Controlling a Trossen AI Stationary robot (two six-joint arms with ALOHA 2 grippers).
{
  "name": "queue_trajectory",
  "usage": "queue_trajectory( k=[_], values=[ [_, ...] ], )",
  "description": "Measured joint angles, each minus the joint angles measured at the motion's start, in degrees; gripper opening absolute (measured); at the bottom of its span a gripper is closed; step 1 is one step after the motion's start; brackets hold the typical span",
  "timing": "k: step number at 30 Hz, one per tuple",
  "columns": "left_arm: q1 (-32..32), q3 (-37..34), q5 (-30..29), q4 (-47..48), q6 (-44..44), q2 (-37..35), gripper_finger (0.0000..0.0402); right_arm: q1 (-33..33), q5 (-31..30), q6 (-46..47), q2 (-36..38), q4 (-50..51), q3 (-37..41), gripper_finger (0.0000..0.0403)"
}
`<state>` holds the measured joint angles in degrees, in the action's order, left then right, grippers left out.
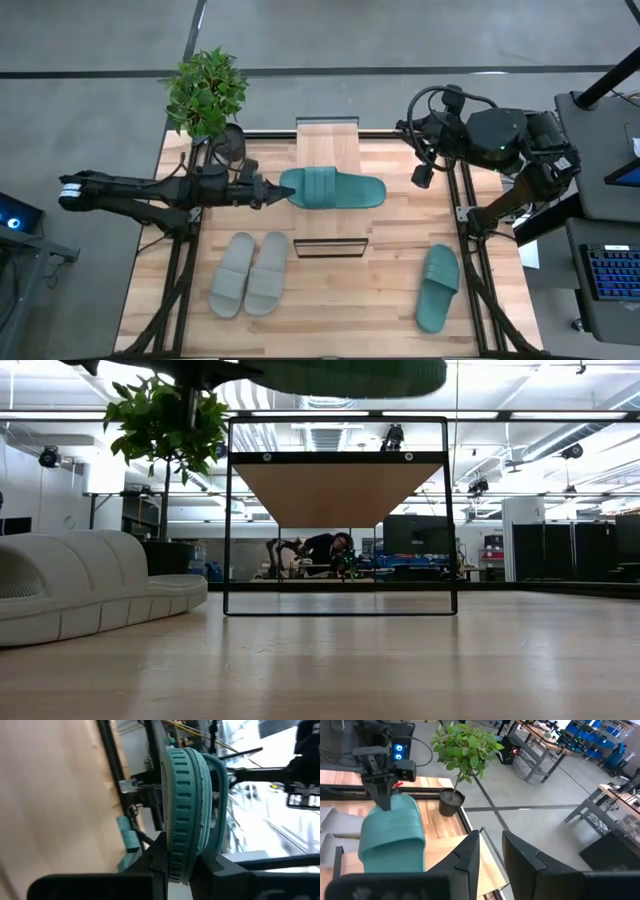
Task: Pick and place slides into the shelf
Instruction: Put the left green slipper on the shelf
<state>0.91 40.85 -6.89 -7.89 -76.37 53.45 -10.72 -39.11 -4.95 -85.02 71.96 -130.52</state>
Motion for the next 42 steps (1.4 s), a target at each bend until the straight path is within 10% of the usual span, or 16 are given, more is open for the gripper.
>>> queue_trajectory(
  k=[42],
  values=[
    [-12.9,-1.9,-8.8,14.2,-18.1,4.9,0.0022,0.0,0.0,-2.6,0.0,1.7,0.0,0.0068]
  ],
)
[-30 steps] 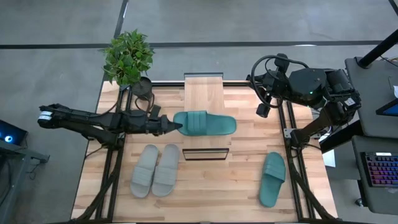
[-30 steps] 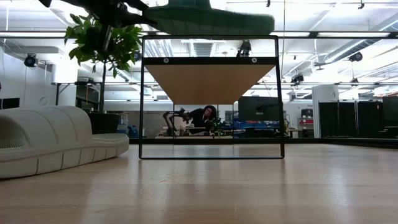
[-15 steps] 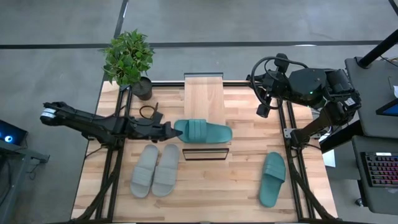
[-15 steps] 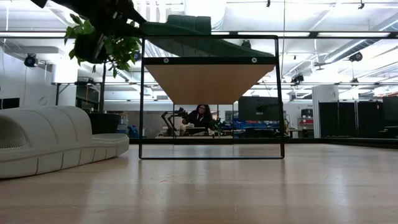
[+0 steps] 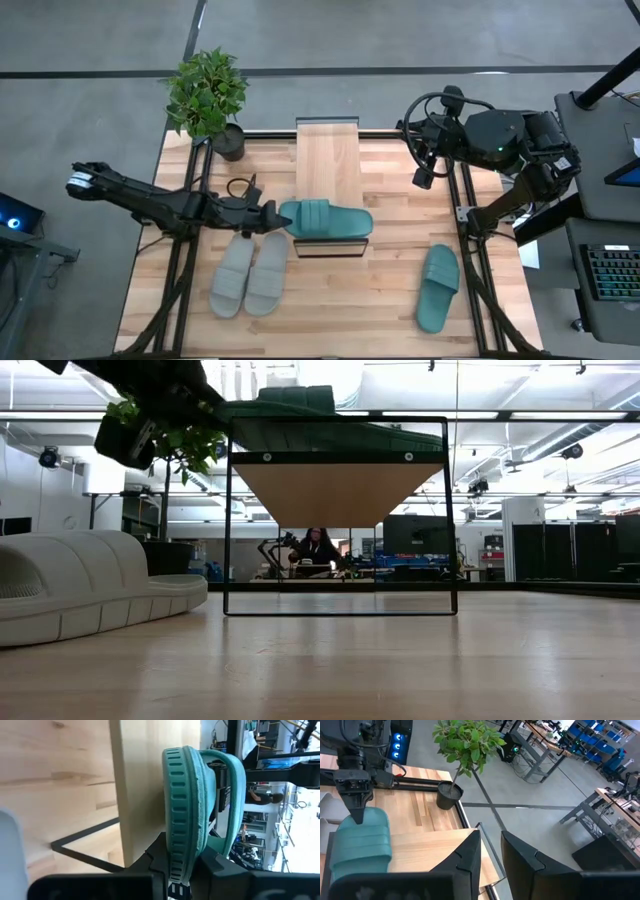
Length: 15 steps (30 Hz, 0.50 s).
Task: Pick and place slides into the shelf
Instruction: Put the left green slipper on the shelf
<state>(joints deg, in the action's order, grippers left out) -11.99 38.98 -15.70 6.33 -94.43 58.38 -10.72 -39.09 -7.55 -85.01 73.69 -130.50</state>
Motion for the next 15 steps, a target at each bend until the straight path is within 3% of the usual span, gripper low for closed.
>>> queue_trajectory(
  k=[15],
  values=[
    [-0.3,-2.8,2.6,-1.9,-2.6,-0.3,0.0022,0.0,0.0,-0.2,0.0,0.0,0.0,0.0065]
  ],
)
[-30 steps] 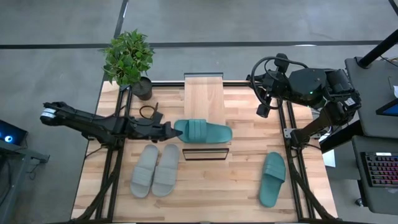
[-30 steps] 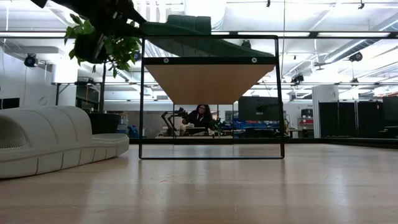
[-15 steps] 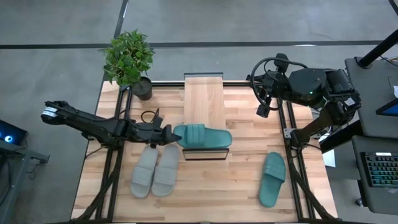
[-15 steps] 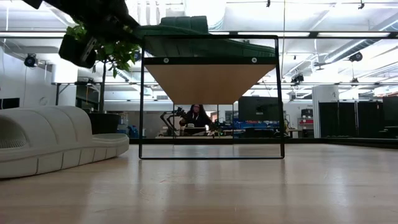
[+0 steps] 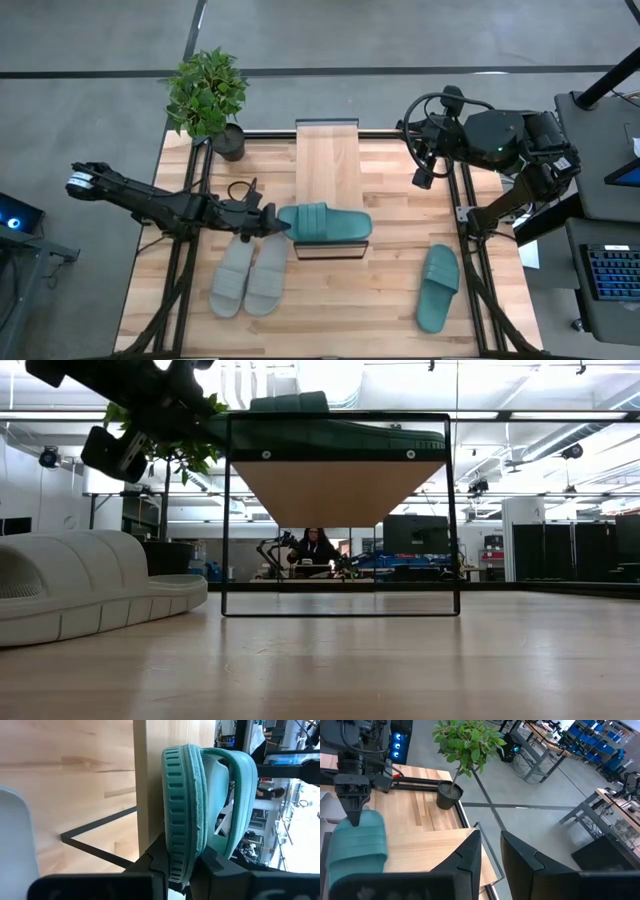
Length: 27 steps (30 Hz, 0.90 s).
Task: Pick and place slides into the shelf
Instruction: Put the left green slipper on the shelf, then put the green slipper on the shelf
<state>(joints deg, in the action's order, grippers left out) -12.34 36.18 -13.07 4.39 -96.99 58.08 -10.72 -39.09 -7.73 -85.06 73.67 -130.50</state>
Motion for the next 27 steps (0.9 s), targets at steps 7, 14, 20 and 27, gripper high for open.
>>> queue_trajectory(
  k=[7,14,20,27],
  values=[
    [0.0,0.0,2.3,0.4,-0.2,0.3,0.0033,0.0,0.0,0.0,0.0,0.0,0.0,0.0061],
    [0.0,0.0,8.0,1.0,-1.7,0.3,0.0127,0.0,0.0,-0.2,0.0,0.0,0.0,0.0066],
    [0.0,0.0,13.1,0.9,-1.7,0.2,0.0184,0.0,0.0,-1.6,0.0,0.0,0.0,0.0062],
    [-0.1,0.1,21.2,0.7,-1.5,-1.1,0.0195,0.0,0.0,-1.9,0.0,0.0,0.0,0.0065]
  ],
)
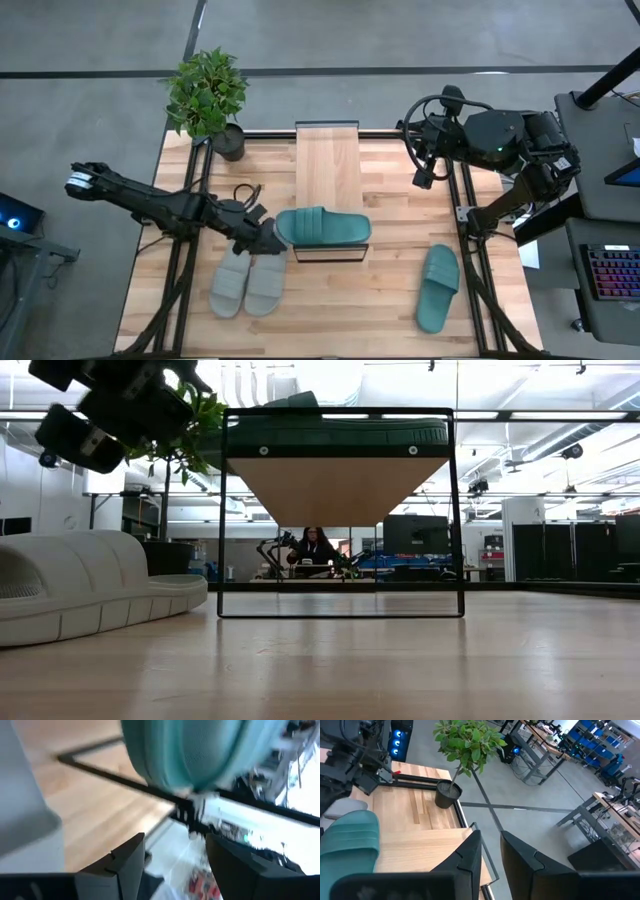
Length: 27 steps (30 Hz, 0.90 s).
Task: Pick and place slides into the shelf
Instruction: Put the green slipper on the shelf
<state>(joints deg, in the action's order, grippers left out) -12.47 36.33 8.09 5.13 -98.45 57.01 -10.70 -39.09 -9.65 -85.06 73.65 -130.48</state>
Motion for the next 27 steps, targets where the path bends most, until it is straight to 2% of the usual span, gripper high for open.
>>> queue_trajectory(
  k=[3,7,14,18,22,27],
  values=[
    [-0.1,0.7,3.5,-1.9,0.3,-2.0,0.0195,0.0,0.0,0.0,0.0,0.0,0.0,0.0068],
    [-0.1,2.4,3.6,-4.1,5.3,-5.6,0.0195,0.0,0.0,0.2,0.0,0.0,0.0,0.0071],
    [-0.1,6.6,-5.8,-5.2,23.5,-9.3,0.0196,0.0,0.0,0.6,0.0,0.0,0.0,0.0065],
    [0.1,8.4,-8.8,-10.1,36.9,-9.5,0.0196,-0.2,1.0,-0.2,0.1,1.7,0.0,0.0064],
    [0.4,10.8,-8.9,-12.3,50.9,-9.1,0.0196,-0.8,8.1,-2.4,0.3,7.5,0.0,0.0067],
    [0.7,11.6,-9.8,-20.8,62.3,-7.3,0.0196,-0.8,26.2,9.6,0.2,14.1,0.0,0.0066]
  ],
)
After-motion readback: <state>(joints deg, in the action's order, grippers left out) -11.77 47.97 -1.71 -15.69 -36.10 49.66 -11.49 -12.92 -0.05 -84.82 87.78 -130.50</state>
